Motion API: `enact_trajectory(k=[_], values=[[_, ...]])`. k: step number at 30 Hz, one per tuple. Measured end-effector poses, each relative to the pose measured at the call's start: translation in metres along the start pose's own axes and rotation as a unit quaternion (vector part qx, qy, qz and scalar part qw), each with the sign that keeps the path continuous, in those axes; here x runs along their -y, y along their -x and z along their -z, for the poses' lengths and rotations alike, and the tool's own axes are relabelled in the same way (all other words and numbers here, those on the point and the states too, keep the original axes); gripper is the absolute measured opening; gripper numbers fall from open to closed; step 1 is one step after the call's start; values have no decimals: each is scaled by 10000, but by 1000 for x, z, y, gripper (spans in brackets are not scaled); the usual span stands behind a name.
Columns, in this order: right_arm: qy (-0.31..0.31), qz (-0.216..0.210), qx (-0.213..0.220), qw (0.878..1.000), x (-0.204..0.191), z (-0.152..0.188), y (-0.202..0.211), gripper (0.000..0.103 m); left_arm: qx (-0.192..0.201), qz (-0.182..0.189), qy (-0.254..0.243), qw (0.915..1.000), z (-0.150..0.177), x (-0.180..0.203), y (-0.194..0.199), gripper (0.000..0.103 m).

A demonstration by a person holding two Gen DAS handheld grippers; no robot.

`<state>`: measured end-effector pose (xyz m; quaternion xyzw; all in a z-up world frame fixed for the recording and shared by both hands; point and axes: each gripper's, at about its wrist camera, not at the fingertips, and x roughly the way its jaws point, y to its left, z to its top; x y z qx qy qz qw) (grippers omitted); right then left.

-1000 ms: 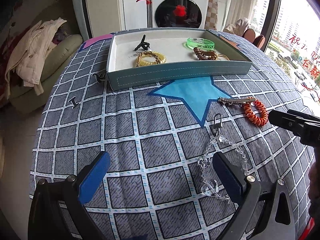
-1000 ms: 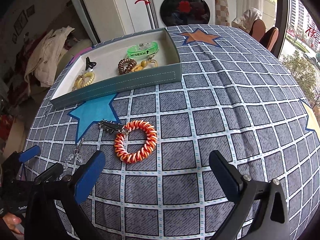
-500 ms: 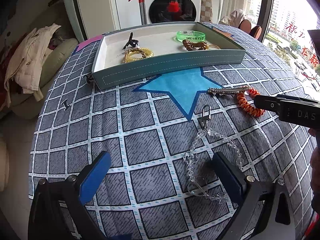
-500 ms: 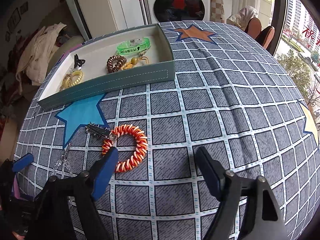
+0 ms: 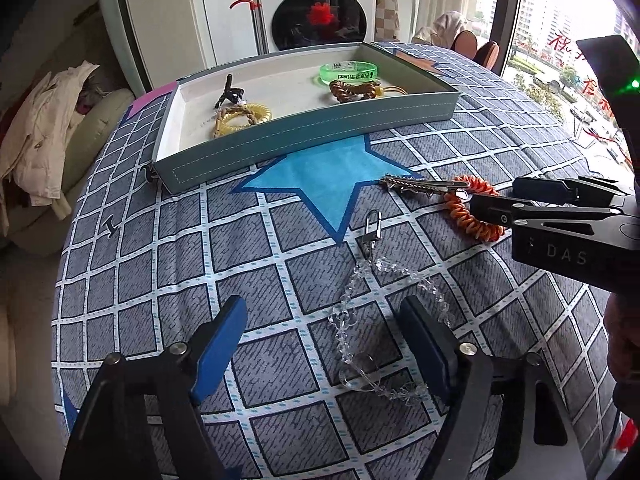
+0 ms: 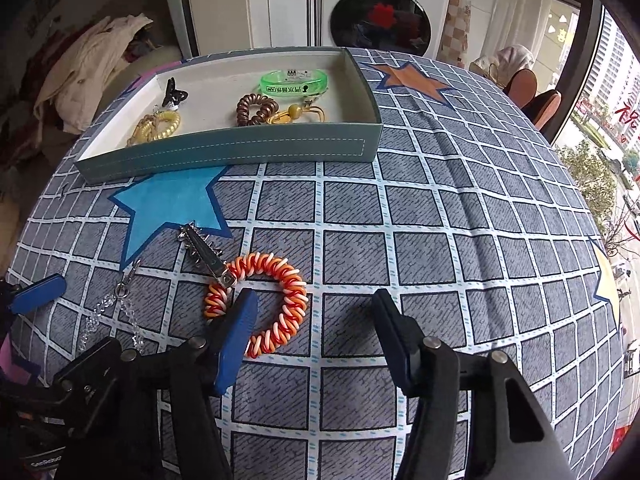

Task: Organize jewelry
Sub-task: 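Grasp the clear bead chain with the left tool while the right tool grasps the orange-white coil tie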

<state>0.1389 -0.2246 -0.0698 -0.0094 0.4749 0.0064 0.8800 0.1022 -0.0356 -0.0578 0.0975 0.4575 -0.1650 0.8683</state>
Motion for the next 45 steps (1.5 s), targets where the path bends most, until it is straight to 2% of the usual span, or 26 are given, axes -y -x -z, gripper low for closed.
enact_trajectory(k=[3,5,6,7,8,10,13,18,27,45], values=[[87,-76,7,9999,-4,1,2,45,-43,80,-42,9999,0,3,1,90],[155,-132,14,9998,-8,1,3,31,-59,197,-35,9998,1,4,2,84],[185,-148,19,9997,-10,1,4,26,-66,215,-63,9997,1,5,2,81],[211,-148,28,9997,-12,2,4,15,-59,256,-93,9996,1,6,2,75],[229,-141,36,9996,-13,2,5,13,-40,288,-136,9995,1,8,4,70],[227,-115,52,9997,-14,2,5,13,-8,343,-234,9991,1,12,5,33],[129,-127,86,9998,-11,4,7,13,-1,421,-231,9988,1,11,6,33],[-13,-128,239,9996,1,5,20,13,112,734,168,9971,3,-5,13,33],[-285,-324,377,9984,15,1,33,13,342,766,398,9957,-4,-23,31,33],[-242,-555,565,9966,5,-18,47,13,644,836,619,9925,-33,-40,44,33]])
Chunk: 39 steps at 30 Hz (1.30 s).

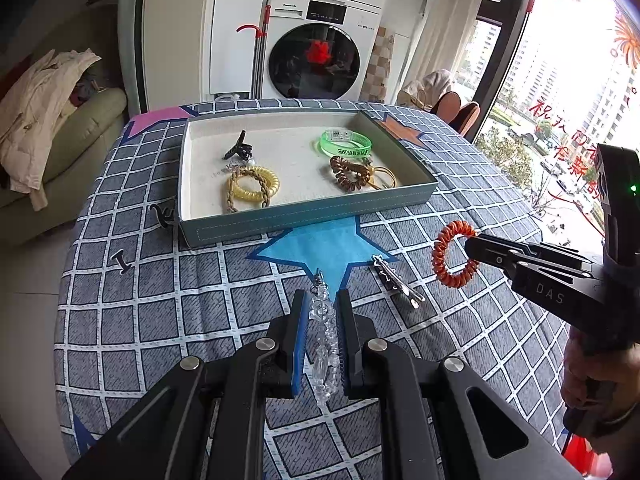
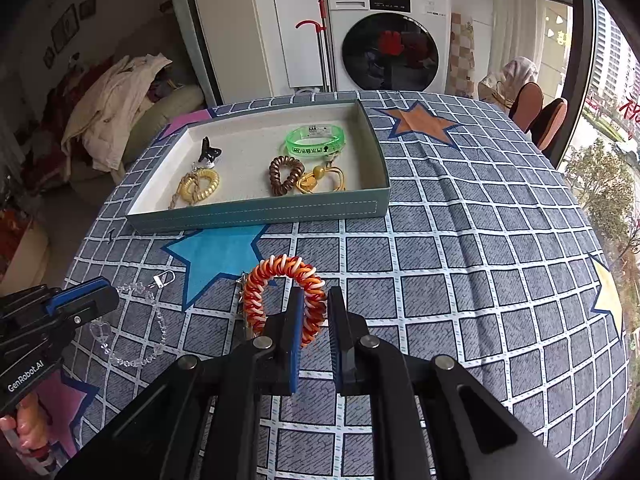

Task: Organize jewelry
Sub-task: 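Grasp the clear bead chain with the left tool while the right tool grasps the orange-white coil tie, then carry the bead chain and coil tie into the tray and open both tools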

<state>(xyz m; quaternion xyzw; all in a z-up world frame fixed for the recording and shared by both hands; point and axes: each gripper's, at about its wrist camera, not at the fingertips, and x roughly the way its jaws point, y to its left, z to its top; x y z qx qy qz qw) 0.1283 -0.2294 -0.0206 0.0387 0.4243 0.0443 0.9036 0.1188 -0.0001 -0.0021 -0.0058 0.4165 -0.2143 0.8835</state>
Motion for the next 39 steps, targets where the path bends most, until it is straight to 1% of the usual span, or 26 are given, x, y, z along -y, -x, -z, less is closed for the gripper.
enact_trajectory(k=[10,17,32,35,39], values=[[93,-85,88,9999,-8,-20,0,13,242,-29,-16,9997,-25,-6,6,33],[169,-118,182,9996,-13,-42,-1,13,424,-20,-9,9991,-51,-13,6,33],[63,-227,196,9995,-14,-89,-28,13,661,-129,-97,9977,-106,-22,-13,33],[35,-245,178,9995,-14,-98,-37,13,670,-163,-60,9976,-119,-25,-24,33],[41,-193,156,9997,-14,-108,-51,13,612,-230,30,9979,-129,-31,-43,33]])
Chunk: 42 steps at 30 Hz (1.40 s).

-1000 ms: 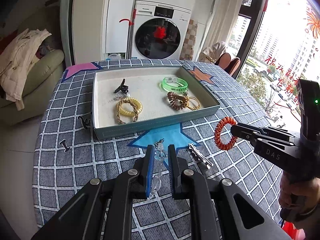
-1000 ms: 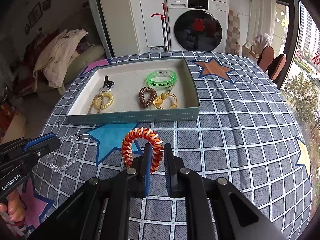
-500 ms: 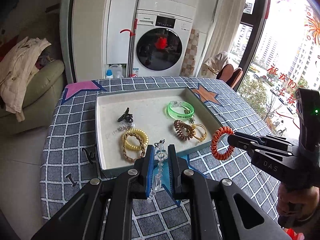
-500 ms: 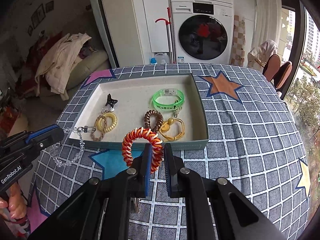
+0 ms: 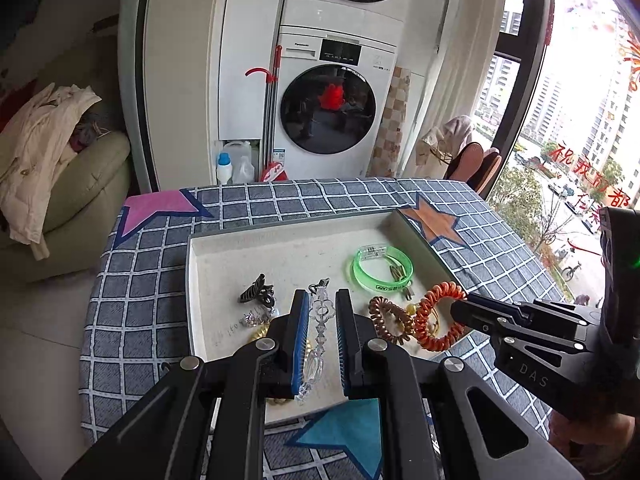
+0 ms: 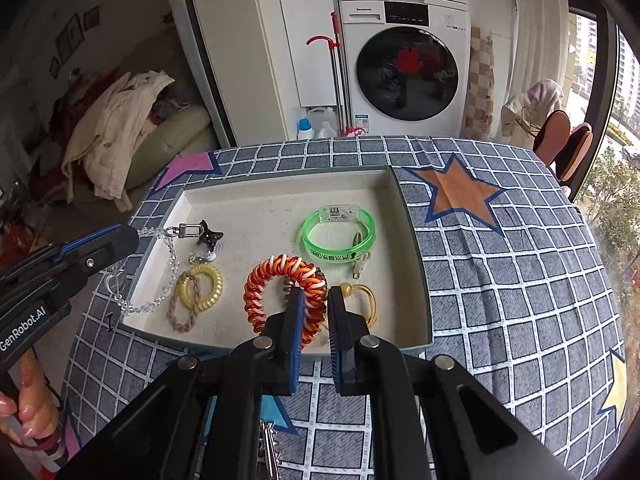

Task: Organize jewelry
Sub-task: 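Carry the bead chain and coil tie into the tray and open both tools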

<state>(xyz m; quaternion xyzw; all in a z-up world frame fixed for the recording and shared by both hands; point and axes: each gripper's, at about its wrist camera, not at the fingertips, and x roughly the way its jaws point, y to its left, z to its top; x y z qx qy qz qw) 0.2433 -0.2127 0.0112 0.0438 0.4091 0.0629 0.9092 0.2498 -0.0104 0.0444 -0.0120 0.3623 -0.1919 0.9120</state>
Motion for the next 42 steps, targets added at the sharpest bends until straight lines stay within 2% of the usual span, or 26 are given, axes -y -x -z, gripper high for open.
enact_trajectory(k=[6,11,18,28,30,35,38,42], values=[[-40,81,-68,9999,3,-11,-23,13,-152,-211,106,9996,0,-9,-31,33],[-85,191,-164,9996,9,-12,-44,13,-239,-581,-44,9980,7,-12,-51,33],[-265,270,-349,9987,21,-4,-67,13,-382,-908,-307,9947,19,-13,-69,33],[-239,308,-423,9983,22,1,-78,15,-523,-1057,-390,9923,29,-11,-78,33],[-214,315,-474,9982,21,2,-80,18,-545,-1088,-382,9918,30,-12,-79,33],[-273,275,-493,9980,22,5,-80,48,-515,-1217,-357,9906,32,-14,-78,34],[-340,172,-385,9985,23,4,-74,56,-413,-1246,-300,9909,32,-15,-72,34],[-330,123,-267,9990,20,2,-65,59,-401,-1271,-302,9906,30,-13,-69,34]])
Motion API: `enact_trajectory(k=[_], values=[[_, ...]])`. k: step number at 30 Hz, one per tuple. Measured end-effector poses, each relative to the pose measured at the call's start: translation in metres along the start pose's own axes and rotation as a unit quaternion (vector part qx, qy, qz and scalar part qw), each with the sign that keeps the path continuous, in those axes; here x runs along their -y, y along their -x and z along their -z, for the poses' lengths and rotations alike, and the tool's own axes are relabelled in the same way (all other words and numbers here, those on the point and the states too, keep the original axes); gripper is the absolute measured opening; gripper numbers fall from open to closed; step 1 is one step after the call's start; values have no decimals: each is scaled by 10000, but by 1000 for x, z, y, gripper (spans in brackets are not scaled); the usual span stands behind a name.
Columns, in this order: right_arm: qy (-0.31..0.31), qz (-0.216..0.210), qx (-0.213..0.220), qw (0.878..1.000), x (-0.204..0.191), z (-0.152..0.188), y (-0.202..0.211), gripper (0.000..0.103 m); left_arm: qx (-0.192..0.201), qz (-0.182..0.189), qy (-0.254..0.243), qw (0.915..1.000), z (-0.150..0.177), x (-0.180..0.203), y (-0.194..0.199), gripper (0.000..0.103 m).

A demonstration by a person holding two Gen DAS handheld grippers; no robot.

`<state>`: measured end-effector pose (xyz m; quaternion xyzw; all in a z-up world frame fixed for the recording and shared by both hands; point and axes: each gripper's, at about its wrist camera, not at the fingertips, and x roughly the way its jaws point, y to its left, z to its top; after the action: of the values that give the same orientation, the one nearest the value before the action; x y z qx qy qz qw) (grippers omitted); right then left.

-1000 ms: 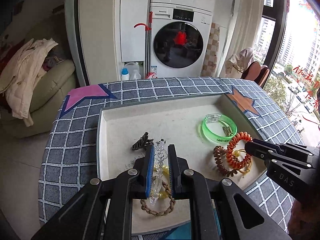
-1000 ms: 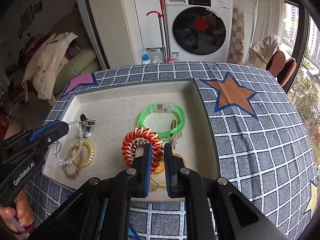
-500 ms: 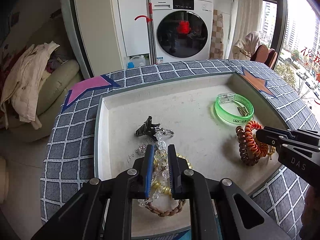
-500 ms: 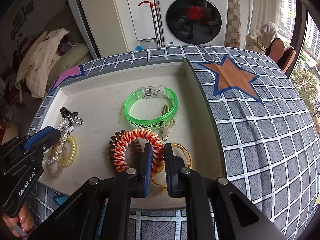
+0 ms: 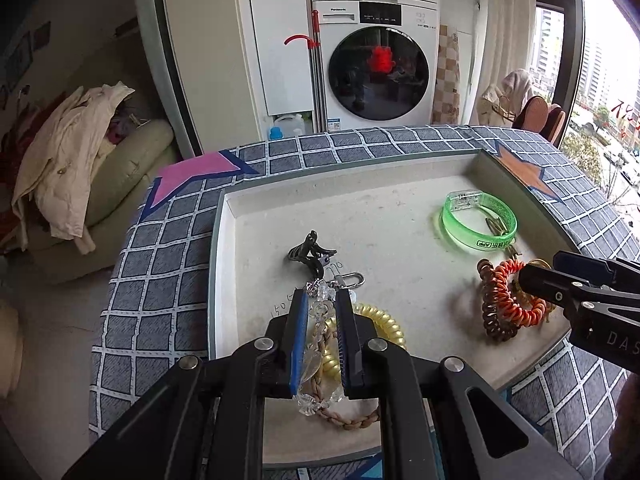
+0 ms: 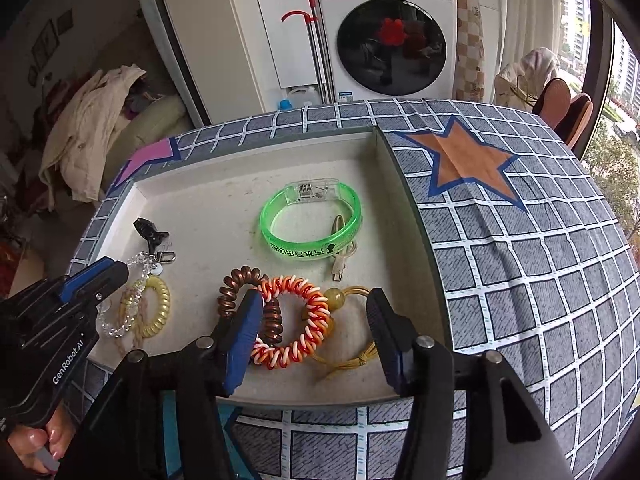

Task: Organize jewelry
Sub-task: 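Carry the bead chain and coil tie into the tray and open both tools, then withdraw both tools from the tray back over the table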

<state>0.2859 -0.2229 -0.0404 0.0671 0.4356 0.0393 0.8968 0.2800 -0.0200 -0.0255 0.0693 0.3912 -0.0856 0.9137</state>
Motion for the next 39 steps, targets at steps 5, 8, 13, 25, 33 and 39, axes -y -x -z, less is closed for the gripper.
enact_trajectory(k=[5,8,13,25,33,39], values=[[-29,-41,112,9999,0,1,11,60,45,-24,-107,9999,0,5,5,34],[-39,-56,146,9999,2,1,16,60,94,-65,-123,9999,0,6,8,34],[-42,-37,203,9998,4,1,23,60,142,-99,-131,9998,-3,6,10,34],[-68,11,304,9995,15,1,35,60,321,-129,-99,9994,-7,5,23,57],[34,1,234,9997,11,8,32,61,526,-298,60,9982,0,-3,36,103],[339,5,646,9973,-4,18,45,87,556,-346,87,9978,10,-4,48,103]])
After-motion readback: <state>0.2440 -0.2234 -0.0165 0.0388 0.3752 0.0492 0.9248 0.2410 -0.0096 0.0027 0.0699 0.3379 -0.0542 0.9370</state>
